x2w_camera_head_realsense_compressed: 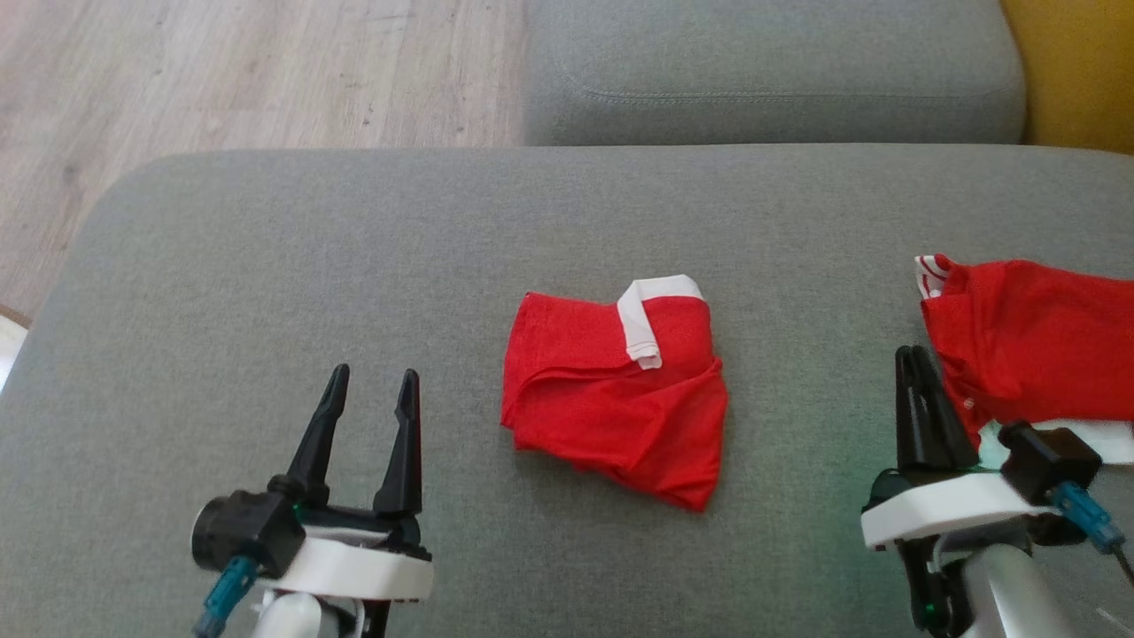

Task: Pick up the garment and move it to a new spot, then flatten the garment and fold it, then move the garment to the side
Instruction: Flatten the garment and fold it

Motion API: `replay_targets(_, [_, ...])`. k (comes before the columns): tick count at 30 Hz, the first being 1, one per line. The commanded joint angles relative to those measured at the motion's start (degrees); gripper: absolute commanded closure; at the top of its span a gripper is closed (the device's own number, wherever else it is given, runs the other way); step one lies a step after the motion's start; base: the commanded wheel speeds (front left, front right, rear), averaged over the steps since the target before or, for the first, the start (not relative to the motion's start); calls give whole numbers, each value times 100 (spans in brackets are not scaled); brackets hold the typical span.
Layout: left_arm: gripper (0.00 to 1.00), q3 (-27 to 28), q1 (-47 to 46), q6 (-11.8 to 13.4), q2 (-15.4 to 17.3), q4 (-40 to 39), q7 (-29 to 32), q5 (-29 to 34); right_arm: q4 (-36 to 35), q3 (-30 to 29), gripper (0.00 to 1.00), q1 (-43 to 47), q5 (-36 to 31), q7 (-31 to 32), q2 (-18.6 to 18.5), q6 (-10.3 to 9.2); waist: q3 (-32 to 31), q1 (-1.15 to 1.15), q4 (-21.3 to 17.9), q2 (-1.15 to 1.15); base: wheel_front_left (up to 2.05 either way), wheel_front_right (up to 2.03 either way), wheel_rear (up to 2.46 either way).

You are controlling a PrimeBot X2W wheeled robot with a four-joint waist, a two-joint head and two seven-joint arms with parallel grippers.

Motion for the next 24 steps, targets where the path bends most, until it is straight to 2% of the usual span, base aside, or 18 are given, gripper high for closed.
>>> replay_targets(1, [0,143,-180,20,12,-184,-30,28,-221,160,100,-199,32,-62,-6,-4,15,0,21,0,0,0,0])
replay_targets(10, [0,-24,-308,14,12,-85,-30,-15,213,795,100,-697,-275,159,-4,-4,273,0,367,0,0,0,0])
replay_targets(19, [0,-155,-497,10,12,26,-30,-70,1545,1492,100,-1428,-498,614,-3,-4,550,0,868,0,0,0,0])
replay_targets(24, [0,-151,-568,9,12,60,-30,-104,2163,1831,100,-1738,-506,571,-3,-4,601,0,1036,0,0,0,0])
